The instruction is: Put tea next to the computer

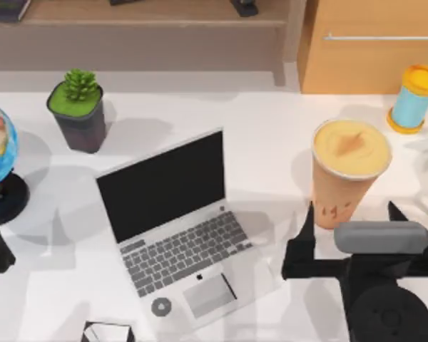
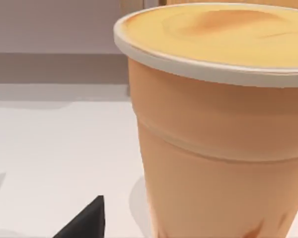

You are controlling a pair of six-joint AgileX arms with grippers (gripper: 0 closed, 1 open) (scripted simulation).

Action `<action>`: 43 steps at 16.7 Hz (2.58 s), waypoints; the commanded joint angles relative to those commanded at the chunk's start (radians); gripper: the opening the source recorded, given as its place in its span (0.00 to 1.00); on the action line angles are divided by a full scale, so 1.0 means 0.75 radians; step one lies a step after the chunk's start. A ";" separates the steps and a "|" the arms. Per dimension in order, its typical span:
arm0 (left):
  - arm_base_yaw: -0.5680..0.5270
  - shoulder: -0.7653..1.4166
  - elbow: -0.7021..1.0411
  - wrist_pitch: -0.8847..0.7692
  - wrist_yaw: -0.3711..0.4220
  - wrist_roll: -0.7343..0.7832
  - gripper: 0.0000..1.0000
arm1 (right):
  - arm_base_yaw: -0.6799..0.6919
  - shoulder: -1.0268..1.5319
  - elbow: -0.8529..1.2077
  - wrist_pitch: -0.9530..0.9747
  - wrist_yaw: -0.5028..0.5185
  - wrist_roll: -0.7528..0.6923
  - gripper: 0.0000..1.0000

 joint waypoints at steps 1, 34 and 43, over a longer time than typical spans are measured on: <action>0.000 0.000 0.000 0.000 0.000 0.000 1.00 | -0.036 0.021 0.028 0.006 -0.036 -0.014 1.00; 0.000 0.000 0.000 0.000 0.000 0.000 1.00 | -0.315 0.175 0.219 0.035 -0.310 -0.092 0.00; 0.000 0.000 0.000 0.000 0.000 0.000 1.00 | -0.315 0.092 0.217 -0.047 -0.310 -0.091 0.00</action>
